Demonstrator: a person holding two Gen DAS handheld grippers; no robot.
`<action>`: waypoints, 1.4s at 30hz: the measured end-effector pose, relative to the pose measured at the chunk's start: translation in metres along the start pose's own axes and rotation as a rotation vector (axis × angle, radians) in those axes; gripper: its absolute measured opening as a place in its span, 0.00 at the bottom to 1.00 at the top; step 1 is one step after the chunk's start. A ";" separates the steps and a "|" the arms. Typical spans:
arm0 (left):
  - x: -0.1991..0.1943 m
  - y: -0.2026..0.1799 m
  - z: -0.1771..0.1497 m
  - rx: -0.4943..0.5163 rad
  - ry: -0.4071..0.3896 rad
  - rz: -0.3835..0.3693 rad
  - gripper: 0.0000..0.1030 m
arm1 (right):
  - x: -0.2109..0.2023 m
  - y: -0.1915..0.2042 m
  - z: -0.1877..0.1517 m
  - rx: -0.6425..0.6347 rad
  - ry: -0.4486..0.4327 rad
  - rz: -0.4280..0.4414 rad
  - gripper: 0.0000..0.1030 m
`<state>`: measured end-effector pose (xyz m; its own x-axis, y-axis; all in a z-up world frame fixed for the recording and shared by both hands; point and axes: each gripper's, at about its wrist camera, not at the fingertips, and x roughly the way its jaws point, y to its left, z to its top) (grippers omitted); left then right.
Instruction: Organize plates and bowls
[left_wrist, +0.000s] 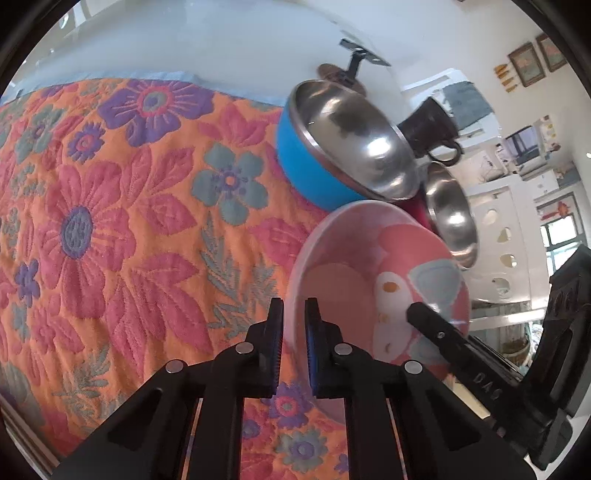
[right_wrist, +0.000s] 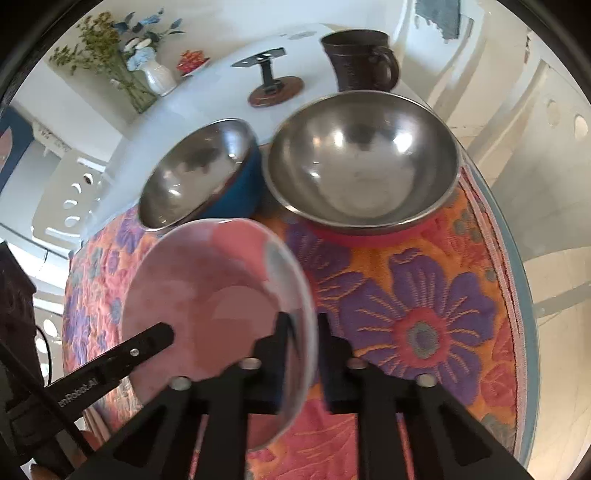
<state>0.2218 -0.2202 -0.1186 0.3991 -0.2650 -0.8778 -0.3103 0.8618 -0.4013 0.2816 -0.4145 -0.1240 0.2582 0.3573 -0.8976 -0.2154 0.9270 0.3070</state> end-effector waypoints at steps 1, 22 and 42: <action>-0.002 -0.002 -0.001 0.012 -0.005 0.011 0.08 | -0.003 0.005 -0.002 -0.019 -0.008 -0.013 0.08; -0.114 -0.011 -0.100 0.208 -0.074 -0.042 0.08 | -0.124 0.043 -0.102 -0.124 -0.087 0.003 0.10; -0.062 0.009 -0.156 0.252 0.111 -0.020 0.11 | -0.078 0.026 -0.145 -0.090 0.094 -0.074 0.10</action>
<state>0.0590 -0.2633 -0.1088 0.3018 -0.3167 -0.8992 -0.0737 0.9326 -0.3532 0.1197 -0.4351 -0.0916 0.1881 0.2719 -0.9438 -0.2840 0.9349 0.2127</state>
